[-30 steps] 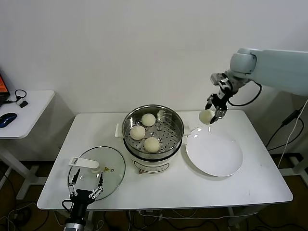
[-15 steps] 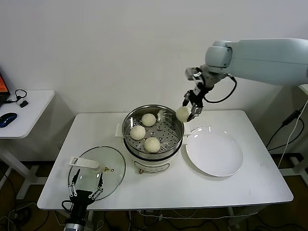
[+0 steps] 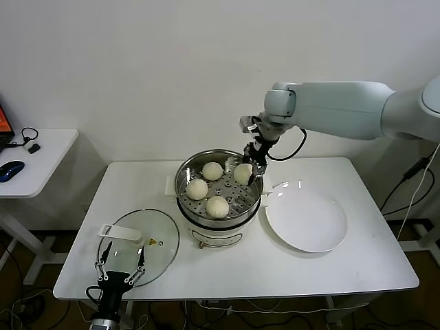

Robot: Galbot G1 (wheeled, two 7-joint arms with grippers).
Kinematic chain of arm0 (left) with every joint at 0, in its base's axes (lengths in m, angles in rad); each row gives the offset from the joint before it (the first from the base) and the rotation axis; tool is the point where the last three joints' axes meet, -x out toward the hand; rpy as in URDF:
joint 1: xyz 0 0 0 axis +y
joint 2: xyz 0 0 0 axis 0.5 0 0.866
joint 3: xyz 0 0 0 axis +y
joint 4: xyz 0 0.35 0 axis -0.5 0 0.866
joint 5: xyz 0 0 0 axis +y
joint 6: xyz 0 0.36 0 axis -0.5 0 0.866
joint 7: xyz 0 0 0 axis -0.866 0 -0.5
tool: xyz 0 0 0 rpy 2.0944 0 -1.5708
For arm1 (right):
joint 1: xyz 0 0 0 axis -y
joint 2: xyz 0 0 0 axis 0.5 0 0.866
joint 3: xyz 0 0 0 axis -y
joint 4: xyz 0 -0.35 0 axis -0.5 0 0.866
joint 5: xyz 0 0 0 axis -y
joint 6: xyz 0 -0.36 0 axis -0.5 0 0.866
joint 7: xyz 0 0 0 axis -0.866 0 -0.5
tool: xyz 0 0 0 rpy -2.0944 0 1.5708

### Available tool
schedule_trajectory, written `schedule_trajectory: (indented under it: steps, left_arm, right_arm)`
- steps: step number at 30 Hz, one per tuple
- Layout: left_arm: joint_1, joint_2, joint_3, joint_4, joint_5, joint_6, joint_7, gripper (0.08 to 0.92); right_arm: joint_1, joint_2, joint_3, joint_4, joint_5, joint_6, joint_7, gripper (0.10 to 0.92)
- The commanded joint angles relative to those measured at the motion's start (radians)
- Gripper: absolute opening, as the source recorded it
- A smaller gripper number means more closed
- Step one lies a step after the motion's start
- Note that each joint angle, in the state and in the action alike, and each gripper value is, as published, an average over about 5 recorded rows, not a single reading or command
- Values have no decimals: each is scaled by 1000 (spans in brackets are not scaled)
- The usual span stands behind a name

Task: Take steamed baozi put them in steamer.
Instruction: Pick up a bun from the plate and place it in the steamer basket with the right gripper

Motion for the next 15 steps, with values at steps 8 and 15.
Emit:
schedule_trajectory:
  steps: [8,15]
  left_arm:
    - [-6,-31,-2,10,-1,0,1,823]
    - [-5,-29,-5,14,-3,-2,0,823]
  right_arm:
    - [-165,55,80,-130,-68,-9,15,662]
    - [-177,52,83,-119,-74,-11,14,662]
